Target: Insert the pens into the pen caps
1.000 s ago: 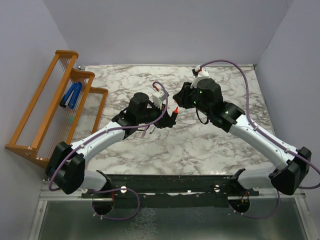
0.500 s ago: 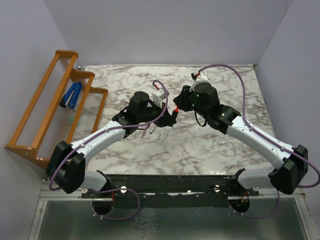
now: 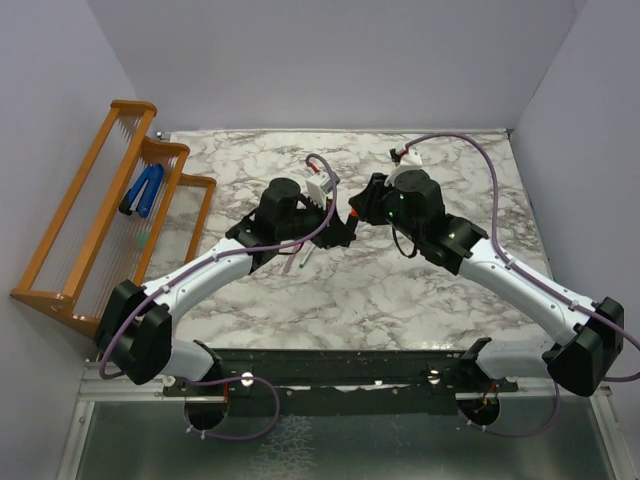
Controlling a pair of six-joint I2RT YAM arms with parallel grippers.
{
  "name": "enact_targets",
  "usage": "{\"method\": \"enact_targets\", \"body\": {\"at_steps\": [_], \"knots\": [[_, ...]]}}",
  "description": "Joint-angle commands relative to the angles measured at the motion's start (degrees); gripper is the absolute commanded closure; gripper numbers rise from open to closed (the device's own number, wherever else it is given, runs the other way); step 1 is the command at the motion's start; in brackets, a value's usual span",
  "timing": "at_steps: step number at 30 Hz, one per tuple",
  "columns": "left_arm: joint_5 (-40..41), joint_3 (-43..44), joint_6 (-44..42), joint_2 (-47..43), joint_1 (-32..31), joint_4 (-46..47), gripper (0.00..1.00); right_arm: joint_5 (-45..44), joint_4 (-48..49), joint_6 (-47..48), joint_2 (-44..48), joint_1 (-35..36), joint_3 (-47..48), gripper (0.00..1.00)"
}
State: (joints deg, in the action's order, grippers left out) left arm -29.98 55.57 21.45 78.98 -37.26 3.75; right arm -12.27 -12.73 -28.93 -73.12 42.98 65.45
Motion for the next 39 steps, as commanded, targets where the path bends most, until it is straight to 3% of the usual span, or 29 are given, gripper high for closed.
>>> {"method": "enact_targets", "body": {"at_steps": [1, 20, 39], "knots": [[3.0, 3.4, 1.9, 0.6, 0.1, 4.8, 1.0, 1.3, -0.7, -2.4, 1.4, 2.0, -3.2, 1.0], [7.0, 8.8, 2.1, -0.1, 2.4, 6.1, 1.0, -5.1, 1.0, -8.5, 3.5, 12.1, -9.5, 0.99], [6.1, 12.7, 0.1, -0.3, 5.7, 6.4, 1.0, -4.4, -1.4, -6.6, 1.7, 13.3, -11.1, 1.0]]}}
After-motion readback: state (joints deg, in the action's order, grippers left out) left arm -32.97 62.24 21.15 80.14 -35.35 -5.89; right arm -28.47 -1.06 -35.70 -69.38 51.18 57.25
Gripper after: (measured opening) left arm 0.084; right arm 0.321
